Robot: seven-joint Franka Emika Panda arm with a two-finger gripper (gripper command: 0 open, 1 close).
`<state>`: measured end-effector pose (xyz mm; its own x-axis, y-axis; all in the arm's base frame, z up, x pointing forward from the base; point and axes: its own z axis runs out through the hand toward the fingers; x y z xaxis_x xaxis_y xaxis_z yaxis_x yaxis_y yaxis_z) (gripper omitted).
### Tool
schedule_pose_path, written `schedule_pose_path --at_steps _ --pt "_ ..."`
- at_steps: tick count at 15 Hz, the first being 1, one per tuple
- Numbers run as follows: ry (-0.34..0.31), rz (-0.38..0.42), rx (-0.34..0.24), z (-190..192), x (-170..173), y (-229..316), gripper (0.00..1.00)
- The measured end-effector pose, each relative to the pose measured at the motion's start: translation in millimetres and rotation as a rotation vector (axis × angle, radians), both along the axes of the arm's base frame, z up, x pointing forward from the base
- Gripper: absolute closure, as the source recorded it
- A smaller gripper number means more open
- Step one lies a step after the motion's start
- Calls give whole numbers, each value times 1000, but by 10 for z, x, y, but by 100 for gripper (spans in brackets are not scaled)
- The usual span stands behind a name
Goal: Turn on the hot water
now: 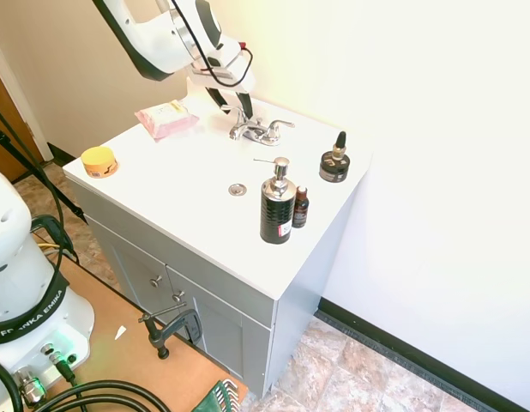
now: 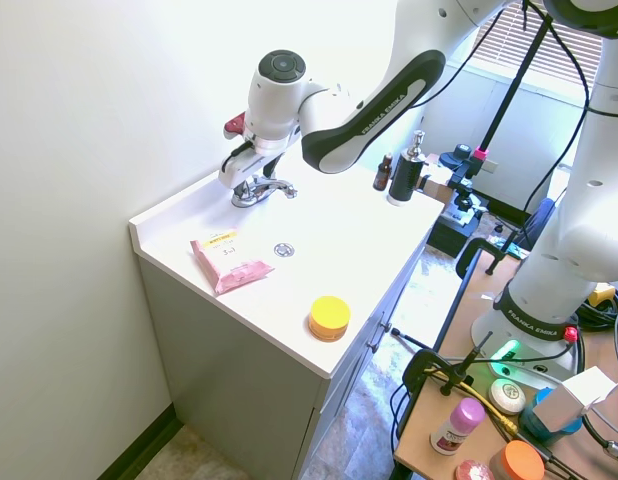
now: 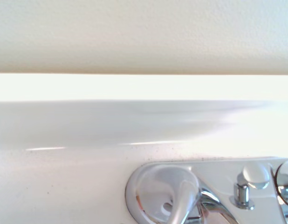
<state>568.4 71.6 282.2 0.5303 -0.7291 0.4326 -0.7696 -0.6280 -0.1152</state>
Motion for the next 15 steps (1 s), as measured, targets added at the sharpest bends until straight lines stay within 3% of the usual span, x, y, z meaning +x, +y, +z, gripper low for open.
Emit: schedule_pose_path --at_steps 8,11,15 --pt "26 -28 -20 1 -183 -308 0" --pt "74 -28 59 63 -280 -372 0" --pt "217 69 185 150 -640 -294 0"
